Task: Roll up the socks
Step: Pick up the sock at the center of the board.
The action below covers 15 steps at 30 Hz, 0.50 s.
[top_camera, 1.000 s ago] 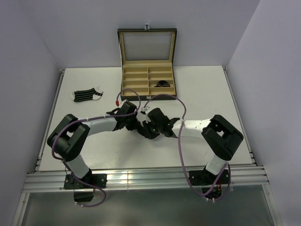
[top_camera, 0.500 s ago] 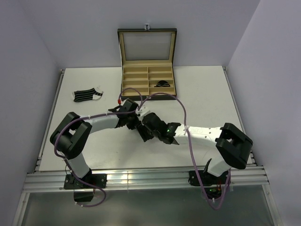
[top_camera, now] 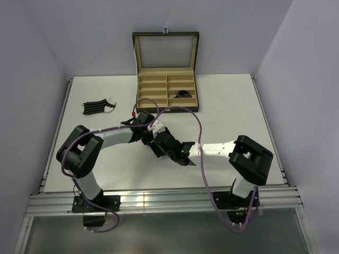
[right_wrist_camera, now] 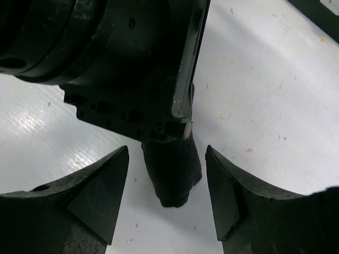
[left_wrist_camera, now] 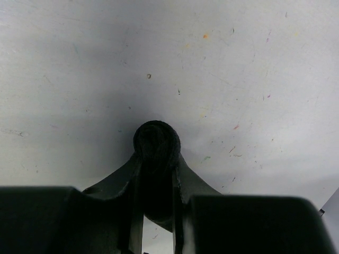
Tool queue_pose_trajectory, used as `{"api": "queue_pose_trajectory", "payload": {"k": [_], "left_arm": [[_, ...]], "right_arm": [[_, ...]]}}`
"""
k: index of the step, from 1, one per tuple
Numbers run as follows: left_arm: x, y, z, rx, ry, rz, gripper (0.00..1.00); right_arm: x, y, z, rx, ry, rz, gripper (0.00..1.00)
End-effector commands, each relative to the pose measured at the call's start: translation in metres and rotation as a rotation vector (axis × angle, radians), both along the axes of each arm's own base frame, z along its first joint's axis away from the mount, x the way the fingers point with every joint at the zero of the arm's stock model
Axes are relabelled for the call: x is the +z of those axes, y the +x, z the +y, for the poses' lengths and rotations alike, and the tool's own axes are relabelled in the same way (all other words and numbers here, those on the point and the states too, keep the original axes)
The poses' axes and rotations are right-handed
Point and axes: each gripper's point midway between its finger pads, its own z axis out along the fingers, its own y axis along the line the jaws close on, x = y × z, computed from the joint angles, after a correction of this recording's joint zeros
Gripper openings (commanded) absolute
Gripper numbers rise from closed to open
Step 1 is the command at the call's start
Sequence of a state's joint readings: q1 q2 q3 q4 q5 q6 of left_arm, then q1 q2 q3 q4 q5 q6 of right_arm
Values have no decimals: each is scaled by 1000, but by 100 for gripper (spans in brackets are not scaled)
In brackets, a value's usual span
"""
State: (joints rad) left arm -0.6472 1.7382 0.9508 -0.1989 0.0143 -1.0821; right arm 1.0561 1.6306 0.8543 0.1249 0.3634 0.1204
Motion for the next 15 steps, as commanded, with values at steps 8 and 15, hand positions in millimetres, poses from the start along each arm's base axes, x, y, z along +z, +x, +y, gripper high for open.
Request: {"api": "queue_pose_trajectory", "payload": {"k": [8, 15], "left_arm": [[-23, -24, 10, -70, 94, 85, 0], [-32, -18, 16, -74, 109, 113, 0]], "right_arm": [[-31, 2, 9, 22, 13, -11, 66], [-45, -2, 4, 7, 8, 23, 65]]}}
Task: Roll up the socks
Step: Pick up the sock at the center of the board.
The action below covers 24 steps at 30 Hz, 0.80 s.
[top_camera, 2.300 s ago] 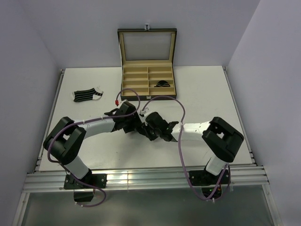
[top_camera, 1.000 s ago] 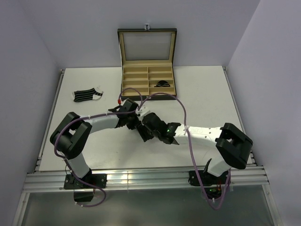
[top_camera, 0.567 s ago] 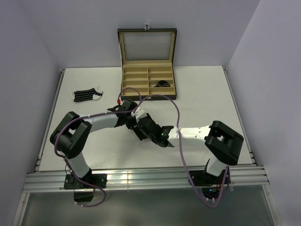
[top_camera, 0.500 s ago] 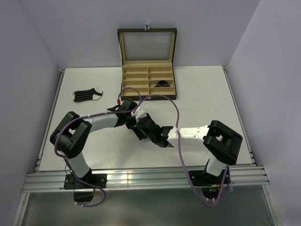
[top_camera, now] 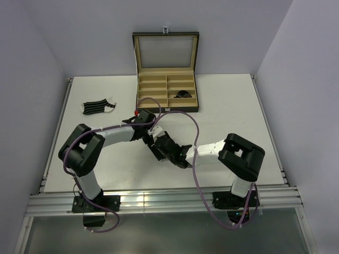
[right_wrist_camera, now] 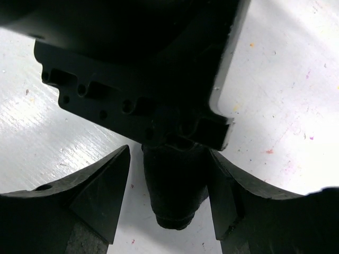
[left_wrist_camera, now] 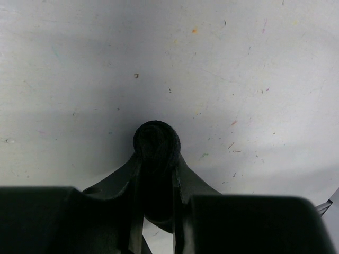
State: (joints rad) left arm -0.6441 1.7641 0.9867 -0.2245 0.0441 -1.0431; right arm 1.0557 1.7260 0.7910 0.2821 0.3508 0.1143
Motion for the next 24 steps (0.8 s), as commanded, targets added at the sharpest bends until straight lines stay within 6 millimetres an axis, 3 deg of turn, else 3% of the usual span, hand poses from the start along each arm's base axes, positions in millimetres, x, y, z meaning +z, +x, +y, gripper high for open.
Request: {"api": "queue_pose_trajectory", "payload": {"k": [1, 9, 12, 13, 16, 19, 24], "left_arm": [[-32, -18, 21, -33, 108, 100, 0], [-34, -21, 17, -61, 97, 121, 0], [-34, -23, 17, -70, 99, 125, 1], [-34, -22, 17, -72, 97, 124, 2], [-31, -21, 17, -72, 92, 115, 6], [-26, -17, 17, -69, 93, 101, 15], [-5, 2, 28, -23, 85, 51, 29]], "right_arm": [[-10, -1, 1, -5, 0, 17, 65], [-28, 3, 5, 2, -62, 36, 61], [-31, 3, 4, 3, -79, 40, 49], [-32, 2, 2, 5, -91, 43, 37], [-35, 0, 0, 11, -116, 58, 13], [-36, -4, -3, 15, -135, 83, 0], [-39, -16, -16, 12, -168, 144, 0]]}}
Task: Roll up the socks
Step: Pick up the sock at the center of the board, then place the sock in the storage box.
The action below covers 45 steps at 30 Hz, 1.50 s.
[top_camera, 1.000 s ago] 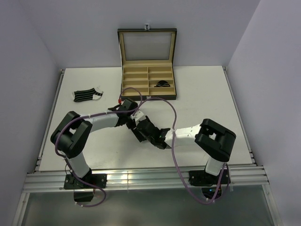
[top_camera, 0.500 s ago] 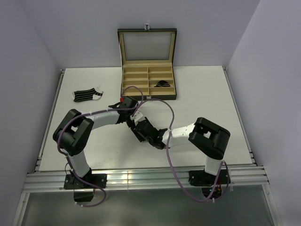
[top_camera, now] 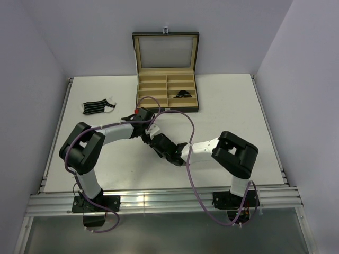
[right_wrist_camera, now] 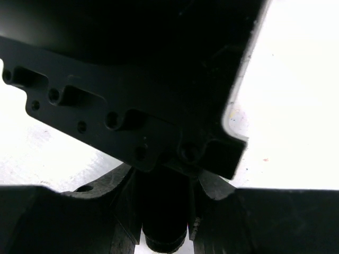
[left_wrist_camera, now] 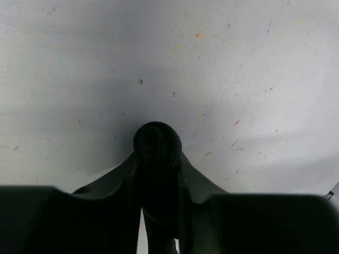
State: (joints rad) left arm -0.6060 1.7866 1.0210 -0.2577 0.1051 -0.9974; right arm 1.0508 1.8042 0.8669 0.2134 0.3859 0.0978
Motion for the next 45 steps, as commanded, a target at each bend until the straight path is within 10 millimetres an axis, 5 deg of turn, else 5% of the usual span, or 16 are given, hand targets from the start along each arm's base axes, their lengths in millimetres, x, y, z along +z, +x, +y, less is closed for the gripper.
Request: {"api": "queue_pose_trajectory", "payload": {"k": [1, 7, 11, 16, 23, 26, 29, 32, 38, 40, 45], "left_arm": [[1, 4, 26, 21, 93, 2, 36], [49, 46, 50, 123, 70, -108, 64], [70, 68, 73, 191, 60, -142, 74], [107, 78, 106, 283, 11, -239, 77], [188, 64, 181, 425, 106, -533, 91], [239, 41, 208, 476, 130, -741, 94], [265, 21, 230, 530, 164, -897, 99], [281, 4, 245, 545, 204, -1012, 99], [277, -12, 265, 560, 314, -1087, 100], [273, -12, 266, 556, 329, -1087, 99], [261, -11, 266, 527, 372, -1066, 100]], "right_arm": [[-20, -29, -16, 31, -67, 145, 0], [-10, -46, -36, 7, -34, 181, 0], [4, -52, -49, -5, -12, 172, 0], [50, -44, -49, -44, 73, 131, 0], [141, 14, -55, -221, 295, 105, 0], [170, 43, -68, -307, 305, 70, 0], [190, 67, -78, -301, 269, 6, 0], [205, 93, -88, -219, 195, -59, 0], [228, 138, -105, 25, 89, -140, 0], [227, 142, -98, 144, 95, -123, 0], [195, 160, -124, 342, -71, -64, 0]]}}
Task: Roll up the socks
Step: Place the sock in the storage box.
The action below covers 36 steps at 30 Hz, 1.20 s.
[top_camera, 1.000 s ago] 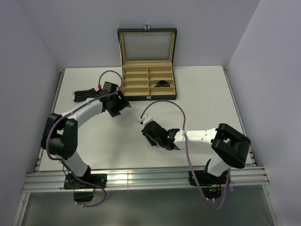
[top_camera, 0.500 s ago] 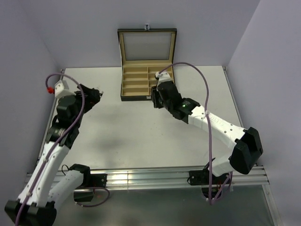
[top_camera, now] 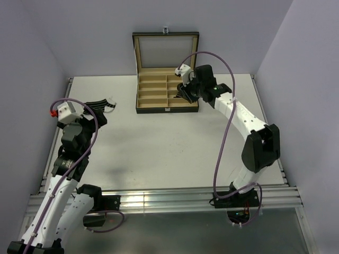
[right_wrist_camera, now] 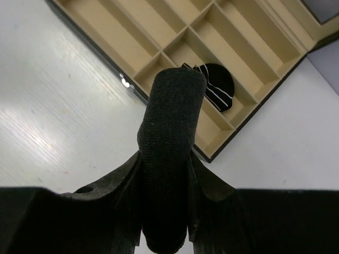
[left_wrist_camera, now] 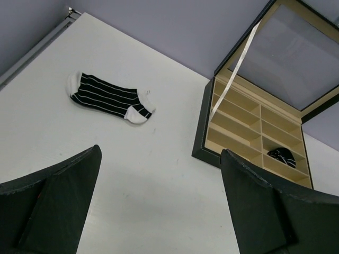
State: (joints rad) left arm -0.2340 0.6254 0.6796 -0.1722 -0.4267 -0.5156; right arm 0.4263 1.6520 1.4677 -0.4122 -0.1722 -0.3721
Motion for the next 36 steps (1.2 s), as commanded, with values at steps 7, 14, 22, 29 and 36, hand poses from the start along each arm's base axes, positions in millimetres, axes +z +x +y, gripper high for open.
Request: {"api": "queue_pose_trajectory", "payload": {"k": [7, 14, 22, 29, 36], "left_arm": [[-5, 5, 7, 34, 44, -19, 99], [-9, 4, 4, 20, 48, -15, 99], [-20, 9, 6, 35, 63, 21, 99], [-26, 14, 3, 20, 74, 41, 99], [-32, 16, 2, 17, 78, 59, 99]], "right_arm": [[-47, 33, -19, 355, -255, 126, 0], [-68, 56, -18, 464, -317, 63, 0], [-106, 83, -25, 495, -431, 73, 0], [-122, 86, -17, 576, -438, 58, 0], [-140, 96, -17, 561, -447, 34, 1]]}}
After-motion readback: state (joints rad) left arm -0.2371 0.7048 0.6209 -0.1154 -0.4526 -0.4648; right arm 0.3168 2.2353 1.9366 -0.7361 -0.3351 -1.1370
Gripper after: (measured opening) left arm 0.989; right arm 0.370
